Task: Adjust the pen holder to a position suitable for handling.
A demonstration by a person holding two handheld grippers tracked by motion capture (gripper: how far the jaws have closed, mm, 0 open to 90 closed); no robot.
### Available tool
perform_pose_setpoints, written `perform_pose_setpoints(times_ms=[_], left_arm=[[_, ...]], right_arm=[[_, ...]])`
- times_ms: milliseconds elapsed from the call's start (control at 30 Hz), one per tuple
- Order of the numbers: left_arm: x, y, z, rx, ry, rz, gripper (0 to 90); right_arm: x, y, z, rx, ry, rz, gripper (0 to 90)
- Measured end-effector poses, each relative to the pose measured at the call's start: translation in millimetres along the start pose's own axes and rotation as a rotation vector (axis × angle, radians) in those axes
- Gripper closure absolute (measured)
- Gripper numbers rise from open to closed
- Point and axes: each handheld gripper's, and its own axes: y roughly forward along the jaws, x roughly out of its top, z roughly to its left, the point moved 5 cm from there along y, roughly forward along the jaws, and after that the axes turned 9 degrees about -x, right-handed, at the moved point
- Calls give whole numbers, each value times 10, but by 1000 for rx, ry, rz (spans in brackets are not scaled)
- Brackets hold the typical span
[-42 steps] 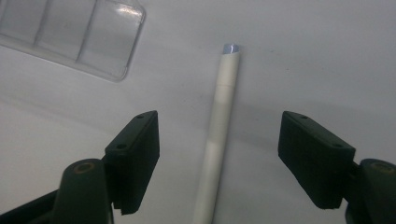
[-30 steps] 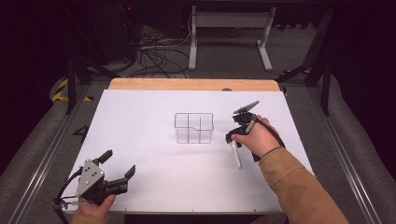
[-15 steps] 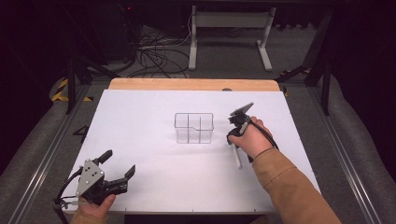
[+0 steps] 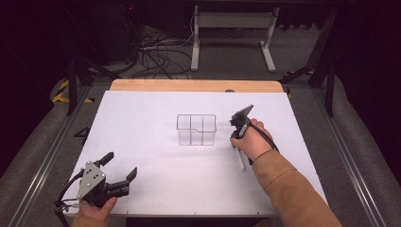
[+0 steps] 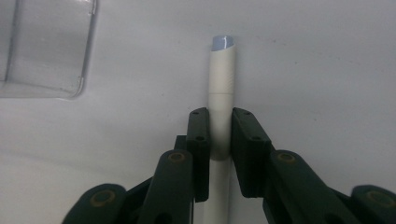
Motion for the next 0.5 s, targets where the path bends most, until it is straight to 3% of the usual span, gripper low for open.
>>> perform_pose_setpoints(times_ms=[300,500], left_arm=[[0,-1,0,0,0,0,104],[2,0,-1,0,0,-1,104]], right_arm=[[-2,-12,-7,-8,7,-10,794],[-3,-124,-42,15,1,-54,794]])
